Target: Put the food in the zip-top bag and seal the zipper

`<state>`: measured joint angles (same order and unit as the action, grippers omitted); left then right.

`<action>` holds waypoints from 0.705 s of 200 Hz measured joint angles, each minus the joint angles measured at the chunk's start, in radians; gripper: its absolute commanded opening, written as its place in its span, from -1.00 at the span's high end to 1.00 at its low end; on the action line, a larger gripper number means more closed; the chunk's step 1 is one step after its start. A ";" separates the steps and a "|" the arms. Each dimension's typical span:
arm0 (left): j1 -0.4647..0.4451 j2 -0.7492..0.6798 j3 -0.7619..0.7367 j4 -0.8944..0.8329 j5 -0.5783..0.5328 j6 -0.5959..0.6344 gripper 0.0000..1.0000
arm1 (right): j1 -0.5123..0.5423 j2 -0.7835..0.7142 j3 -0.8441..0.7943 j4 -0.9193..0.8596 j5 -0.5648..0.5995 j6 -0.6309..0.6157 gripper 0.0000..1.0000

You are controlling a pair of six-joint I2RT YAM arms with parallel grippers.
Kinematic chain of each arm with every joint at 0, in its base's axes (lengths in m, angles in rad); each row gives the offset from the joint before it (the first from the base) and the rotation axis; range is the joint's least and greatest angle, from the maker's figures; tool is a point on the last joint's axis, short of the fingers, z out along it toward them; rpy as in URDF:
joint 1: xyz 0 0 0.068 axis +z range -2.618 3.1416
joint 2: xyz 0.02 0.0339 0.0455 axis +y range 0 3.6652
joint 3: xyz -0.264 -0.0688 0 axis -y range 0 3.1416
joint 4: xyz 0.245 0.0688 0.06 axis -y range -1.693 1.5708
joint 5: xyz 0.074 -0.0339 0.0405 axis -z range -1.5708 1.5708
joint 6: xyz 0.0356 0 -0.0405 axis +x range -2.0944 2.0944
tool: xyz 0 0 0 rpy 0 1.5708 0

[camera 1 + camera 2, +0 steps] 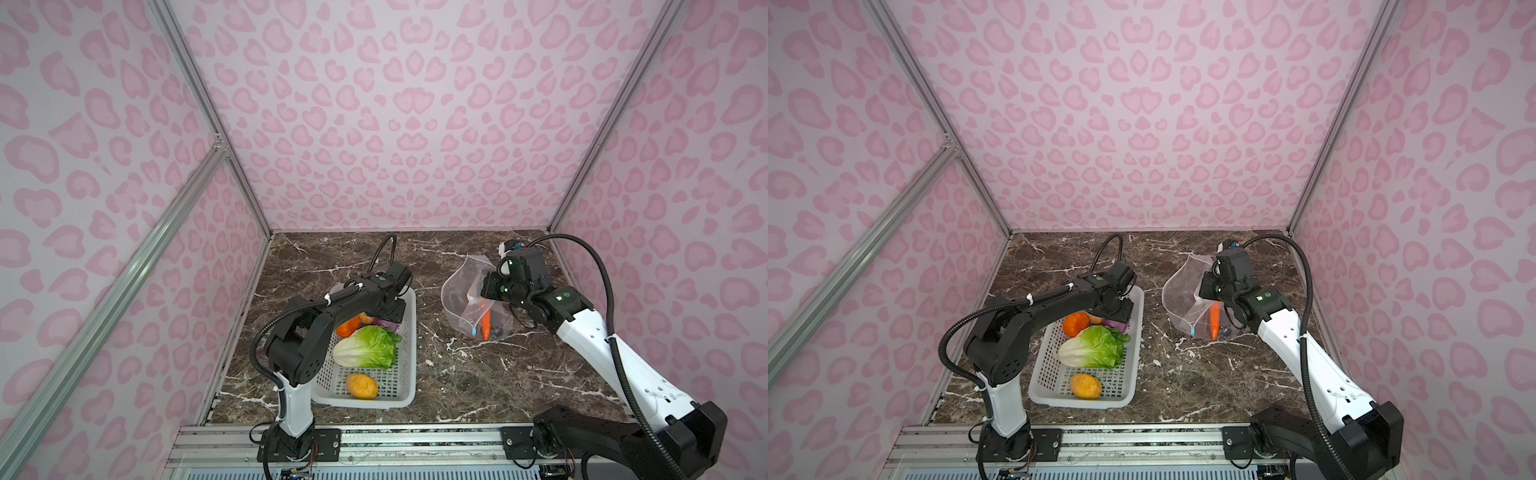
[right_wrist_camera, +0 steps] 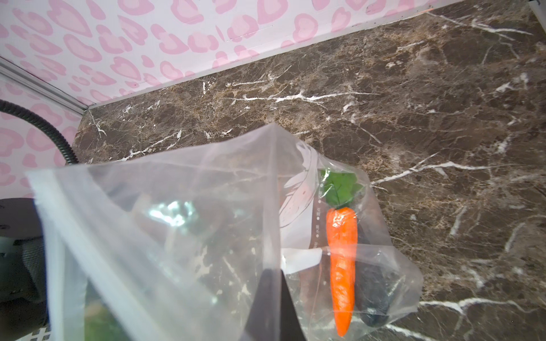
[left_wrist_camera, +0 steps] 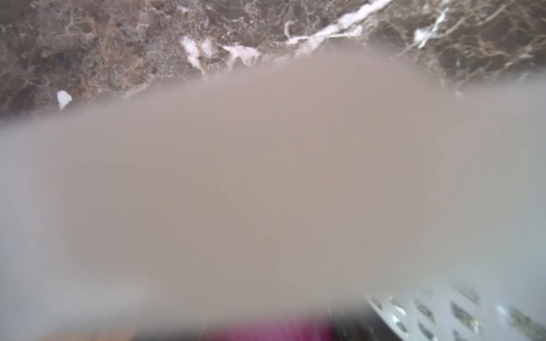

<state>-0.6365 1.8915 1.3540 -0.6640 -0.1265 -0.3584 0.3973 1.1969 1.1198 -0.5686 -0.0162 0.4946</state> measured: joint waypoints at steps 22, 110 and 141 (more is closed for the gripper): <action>0.000 -0.041 0.000 0.004 -0.001 -0.008 -0.35 | 0.000 0.000 0.000 0.002 0.000 0.004 1.00; 0.000 -0.142 -0.078 0.004 -0.003 -0.036 -0.59 | 0.002 0.000 -0.003 0.003 0.000 0.010 1.00; -0.010 -0.143 -0.111 0.008 0.003 -0.054 -0.59 | 0.005 0.002 -0.003 0.008 -0.003 0.010 1.00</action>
<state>-0.6460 1.7489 1.2434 -0.6559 -0.1230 -0.4122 0.4023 1.1988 1.1164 -0.5610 -0.0193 0.5049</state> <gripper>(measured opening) 0.795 0.049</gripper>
